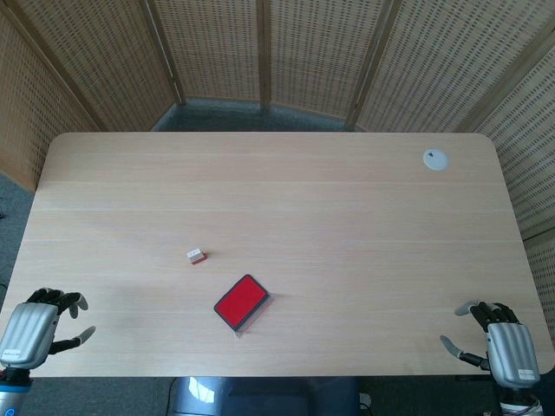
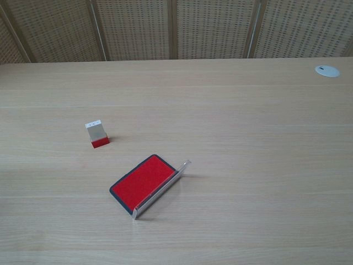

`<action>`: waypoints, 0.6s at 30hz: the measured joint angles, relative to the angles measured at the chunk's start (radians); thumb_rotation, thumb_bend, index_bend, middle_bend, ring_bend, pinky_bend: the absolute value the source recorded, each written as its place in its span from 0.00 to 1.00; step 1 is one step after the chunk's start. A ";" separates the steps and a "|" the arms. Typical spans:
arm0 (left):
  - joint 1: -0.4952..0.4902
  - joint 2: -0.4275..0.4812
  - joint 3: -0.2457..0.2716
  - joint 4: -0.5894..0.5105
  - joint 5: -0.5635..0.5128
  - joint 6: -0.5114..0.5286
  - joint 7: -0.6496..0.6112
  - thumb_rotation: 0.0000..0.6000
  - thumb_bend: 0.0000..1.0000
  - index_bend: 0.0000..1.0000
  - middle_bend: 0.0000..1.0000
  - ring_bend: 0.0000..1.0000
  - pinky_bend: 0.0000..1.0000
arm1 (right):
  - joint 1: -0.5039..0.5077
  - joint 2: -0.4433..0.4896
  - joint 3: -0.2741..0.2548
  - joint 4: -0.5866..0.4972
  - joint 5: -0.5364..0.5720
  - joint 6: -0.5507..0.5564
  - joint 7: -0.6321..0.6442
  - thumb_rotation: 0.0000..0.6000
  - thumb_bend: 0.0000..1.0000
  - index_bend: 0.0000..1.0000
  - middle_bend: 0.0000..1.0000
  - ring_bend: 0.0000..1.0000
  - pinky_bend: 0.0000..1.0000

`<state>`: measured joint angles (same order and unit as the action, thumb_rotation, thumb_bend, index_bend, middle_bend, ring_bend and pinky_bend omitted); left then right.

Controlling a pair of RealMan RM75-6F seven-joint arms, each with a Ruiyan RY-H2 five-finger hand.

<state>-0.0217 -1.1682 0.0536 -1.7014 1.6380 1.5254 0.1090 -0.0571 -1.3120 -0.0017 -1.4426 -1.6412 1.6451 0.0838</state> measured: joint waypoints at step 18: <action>-0.053 0.065 -0.032 -0.110 -0.052 -0.082 0.147 1.00 0.14 0.49 0.60 0.46 0.43 | -0.007 -0.007 0.003 0.042 0.015 0.011 0.068 0.70 0.22 0.43 0.40 0.39 0.28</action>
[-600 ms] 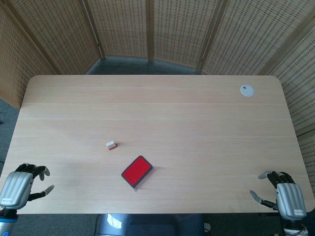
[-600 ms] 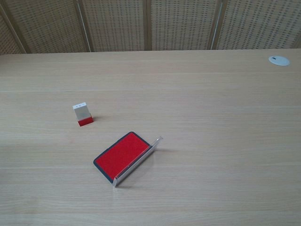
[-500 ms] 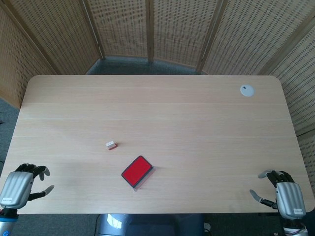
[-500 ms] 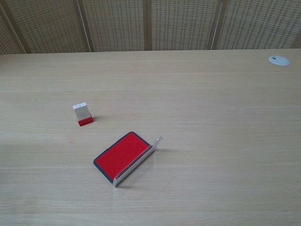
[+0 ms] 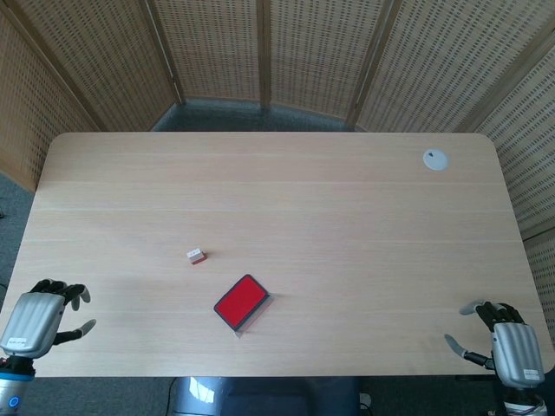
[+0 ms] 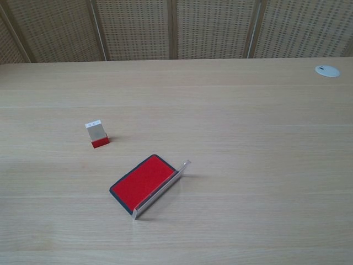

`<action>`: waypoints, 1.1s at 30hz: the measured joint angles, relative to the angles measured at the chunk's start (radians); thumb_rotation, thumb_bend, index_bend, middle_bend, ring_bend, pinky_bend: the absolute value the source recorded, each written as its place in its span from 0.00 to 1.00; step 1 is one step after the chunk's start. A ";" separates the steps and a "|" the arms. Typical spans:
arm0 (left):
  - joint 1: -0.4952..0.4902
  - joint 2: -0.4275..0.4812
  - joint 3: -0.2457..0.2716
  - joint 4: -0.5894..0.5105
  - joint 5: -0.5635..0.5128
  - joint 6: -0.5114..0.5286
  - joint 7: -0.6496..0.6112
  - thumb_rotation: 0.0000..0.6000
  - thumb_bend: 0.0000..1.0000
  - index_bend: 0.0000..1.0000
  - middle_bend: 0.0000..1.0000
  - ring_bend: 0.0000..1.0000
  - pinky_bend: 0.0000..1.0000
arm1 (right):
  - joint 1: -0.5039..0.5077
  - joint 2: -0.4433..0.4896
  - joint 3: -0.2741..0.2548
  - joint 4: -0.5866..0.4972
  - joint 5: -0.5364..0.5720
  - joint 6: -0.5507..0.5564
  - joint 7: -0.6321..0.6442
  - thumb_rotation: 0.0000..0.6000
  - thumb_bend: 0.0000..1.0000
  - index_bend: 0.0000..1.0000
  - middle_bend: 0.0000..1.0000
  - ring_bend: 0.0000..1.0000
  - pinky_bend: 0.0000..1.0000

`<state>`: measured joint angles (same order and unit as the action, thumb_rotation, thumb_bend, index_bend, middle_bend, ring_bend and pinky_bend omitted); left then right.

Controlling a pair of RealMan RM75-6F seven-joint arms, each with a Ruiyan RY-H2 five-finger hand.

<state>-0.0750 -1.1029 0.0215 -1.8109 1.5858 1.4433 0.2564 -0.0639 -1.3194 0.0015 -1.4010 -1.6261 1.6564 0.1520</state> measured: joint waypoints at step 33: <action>-0.485 -0.218 -0.237 -0.056 -0.729 -0.338 0.692 0.90 0.30 0.41 1.00 1.00 1.00 | -0.016 -0.030 0.013 0.094 0.072 -0.038 0.083 0.71 0.22 0.43 0.41 0.42 0.29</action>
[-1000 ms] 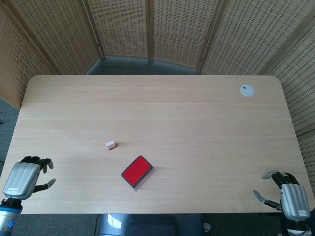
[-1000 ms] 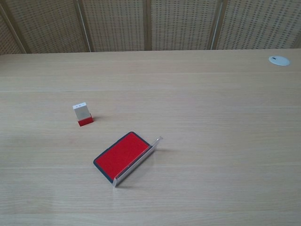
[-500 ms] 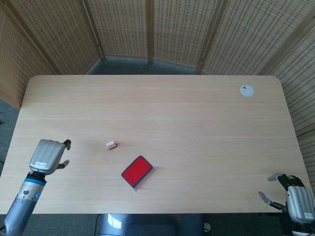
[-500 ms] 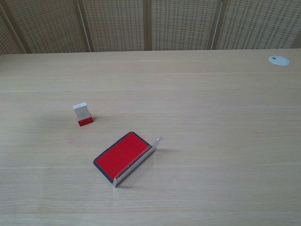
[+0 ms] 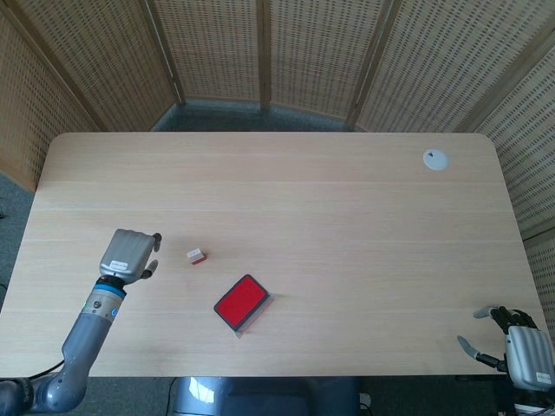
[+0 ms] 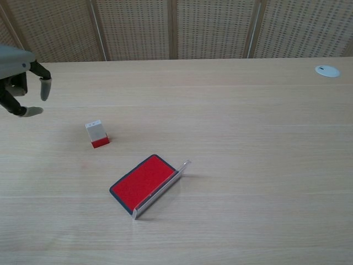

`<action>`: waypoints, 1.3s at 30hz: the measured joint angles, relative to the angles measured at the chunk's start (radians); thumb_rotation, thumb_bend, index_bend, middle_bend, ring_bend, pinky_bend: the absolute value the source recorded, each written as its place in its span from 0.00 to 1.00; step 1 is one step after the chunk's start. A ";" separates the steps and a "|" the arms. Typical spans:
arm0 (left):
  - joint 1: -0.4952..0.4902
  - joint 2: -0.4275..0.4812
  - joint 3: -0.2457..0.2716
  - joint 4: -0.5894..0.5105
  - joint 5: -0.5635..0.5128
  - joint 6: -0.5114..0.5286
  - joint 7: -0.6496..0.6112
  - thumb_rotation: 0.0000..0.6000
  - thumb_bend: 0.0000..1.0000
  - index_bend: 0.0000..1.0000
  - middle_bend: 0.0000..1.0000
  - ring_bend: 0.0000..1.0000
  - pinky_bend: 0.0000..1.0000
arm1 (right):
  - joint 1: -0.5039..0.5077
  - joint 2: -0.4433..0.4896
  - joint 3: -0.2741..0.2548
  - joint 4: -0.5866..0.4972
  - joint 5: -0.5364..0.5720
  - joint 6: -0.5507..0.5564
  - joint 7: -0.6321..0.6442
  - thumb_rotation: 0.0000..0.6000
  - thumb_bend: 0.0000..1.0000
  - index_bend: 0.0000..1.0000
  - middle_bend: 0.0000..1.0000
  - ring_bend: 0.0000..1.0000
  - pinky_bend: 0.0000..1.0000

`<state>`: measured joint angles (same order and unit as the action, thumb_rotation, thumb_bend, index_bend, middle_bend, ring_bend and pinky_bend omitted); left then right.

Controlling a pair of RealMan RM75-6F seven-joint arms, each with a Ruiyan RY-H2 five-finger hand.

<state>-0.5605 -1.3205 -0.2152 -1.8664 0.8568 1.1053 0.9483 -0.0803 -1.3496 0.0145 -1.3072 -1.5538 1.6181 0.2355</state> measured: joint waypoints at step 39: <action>-0.249 -0.249 0.078 0.285 -0.243 -0.042 -0.081 0.86 0.28 0.36 1.00 1.00 1.00 | -0.010 -0.012 0.009 0.025 0.037 -0.029 0.003 0.71 0.22 0.43 0.41 0.42 0.29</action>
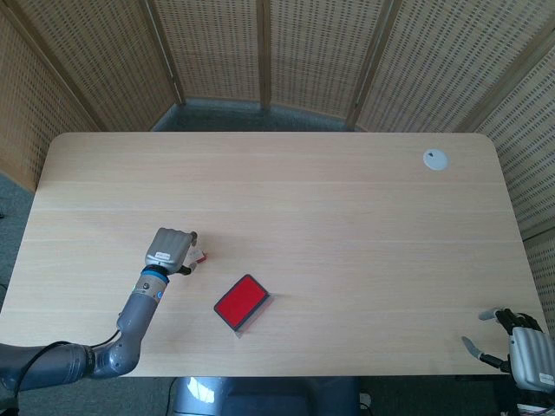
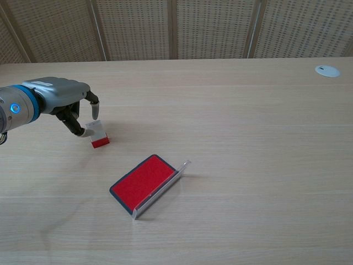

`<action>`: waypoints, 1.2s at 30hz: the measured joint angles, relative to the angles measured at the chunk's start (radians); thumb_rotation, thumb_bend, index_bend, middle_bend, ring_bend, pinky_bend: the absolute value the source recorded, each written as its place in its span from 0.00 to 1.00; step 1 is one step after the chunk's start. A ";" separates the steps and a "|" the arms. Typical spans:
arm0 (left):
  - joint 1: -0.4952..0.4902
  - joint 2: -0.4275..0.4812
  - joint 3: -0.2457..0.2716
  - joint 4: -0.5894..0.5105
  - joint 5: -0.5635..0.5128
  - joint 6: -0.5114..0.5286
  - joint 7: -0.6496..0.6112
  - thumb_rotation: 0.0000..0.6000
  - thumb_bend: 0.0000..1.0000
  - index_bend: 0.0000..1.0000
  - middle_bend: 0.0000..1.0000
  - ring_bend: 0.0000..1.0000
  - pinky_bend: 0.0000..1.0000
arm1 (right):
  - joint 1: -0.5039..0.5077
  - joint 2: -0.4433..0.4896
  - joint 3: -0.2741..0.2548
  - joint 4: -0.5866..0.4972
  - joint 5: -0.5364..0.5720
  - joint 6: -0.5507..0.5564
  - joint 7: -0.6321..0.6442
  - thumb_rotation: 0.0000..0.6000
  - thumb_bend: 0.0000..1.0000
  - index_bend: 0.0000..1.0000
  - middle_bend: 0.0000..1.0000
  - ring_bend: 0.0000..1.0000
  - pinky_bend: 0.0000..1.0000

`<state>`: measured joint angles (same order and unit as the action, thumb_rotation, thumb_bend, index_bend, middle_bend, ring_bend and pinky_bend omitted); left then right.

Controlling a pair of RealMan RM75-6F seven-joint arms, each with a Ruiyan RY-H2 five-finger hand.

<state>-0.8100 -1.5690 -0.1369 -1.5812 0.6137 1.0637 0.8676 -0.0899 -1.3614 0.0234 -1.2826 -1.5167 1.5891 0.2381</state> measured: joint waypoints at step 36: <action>-0.028 -0.053 -0.002 0.078 -0.057 -0.009 -0.062 0.91 0.32 0.45 1.00 1.00 1.00 | -0.023 -0.025 -0.004 0.023 0.023 -0.014 0.014 0.71 0.22 0.43 0.41 0.44 0.30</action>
<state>-0.8379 -1.6224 -0.1390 -1.5028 0.5570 1.0546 0.8053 -0.1125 -1.3868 0.0190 -1.2596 -1.4941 1.5749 0.2518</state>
